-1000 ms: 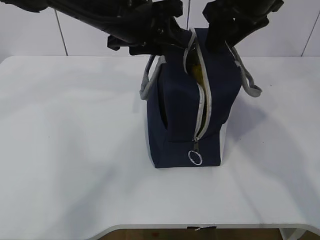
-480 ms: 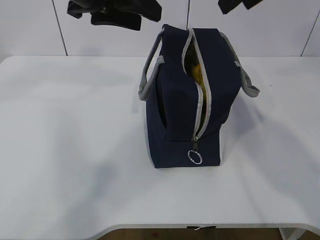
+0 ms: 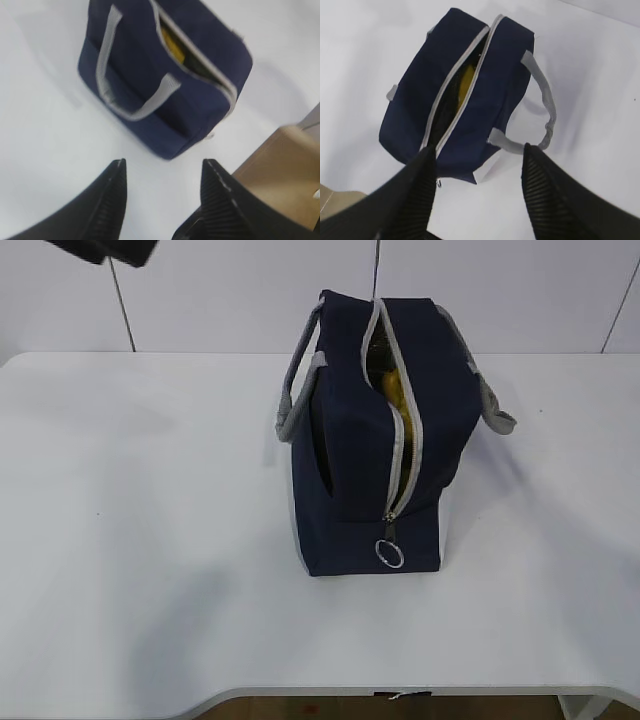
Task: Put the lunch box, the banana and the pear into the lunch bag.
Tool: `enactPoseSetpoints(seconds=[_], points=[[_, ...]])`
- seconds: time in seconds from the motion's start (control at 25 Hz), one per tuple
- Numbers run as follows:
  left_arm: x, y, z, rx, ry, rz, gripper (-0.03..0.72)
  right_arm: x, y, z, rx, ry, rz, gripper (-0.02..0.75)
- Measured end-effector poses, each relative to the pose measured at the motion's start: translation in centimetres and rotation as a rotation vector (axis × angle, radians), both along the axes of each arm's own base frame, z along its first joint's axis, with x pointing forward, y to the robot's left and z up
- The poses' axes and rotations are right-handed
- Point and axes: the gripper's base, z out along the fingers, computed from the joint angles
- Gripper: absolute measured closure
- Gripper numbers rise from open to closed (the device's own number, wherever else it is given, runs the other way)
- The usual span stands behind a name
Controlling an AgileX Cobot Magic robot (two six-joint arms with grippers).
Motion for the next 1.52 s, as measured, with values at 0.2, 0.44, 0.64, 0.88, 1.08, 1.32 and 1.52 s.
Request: enactPoseSetpoints(seconds=[0.2,0.44,0.64,0.88,1.08,1.32,1.52], points=[[-3.2,2.3,1.5,0.098,0.009,0.006,0.321,-5.1,-1.4,-1.0,-0.006,0.016,-0.006,0.295],[-6.3,4.1,3.8,0.044,-0.045,0.061,0.321,-12.0,-3.4,-3.4,-0.014,0.010,-0.023,0.295],[-9.7,5.8,5.0,-0.006,-0.100,0.081,0.321,-18.1,-5.2,-6.1,-0.021,-0.044,-0.036,0.295],[-13.7,7.9,1.3,0.019,-0.053,0.083,0.321,-23.7,-7.1,-9.8,-0.024,-0.133,-0.066,0.295],[-17.6,9.9,-3.2,0.042,-0.026,0.085,0.321,-26.2,-8.2,-13.2,-0.048,-0.181,-0.103,0.295],[-21.2,12.2,-7.6,0.066,-0.065,0.106,0.321,-27.1,-8.7,-17.1,-0.078,-0.168,-0.117,0.295],[-22.8,13.4,-10.9,0.065,-0.126,0.130,0.321,-26.6,-8.7,-19.4,-0.110,-0.102,-0.120,0.295]])
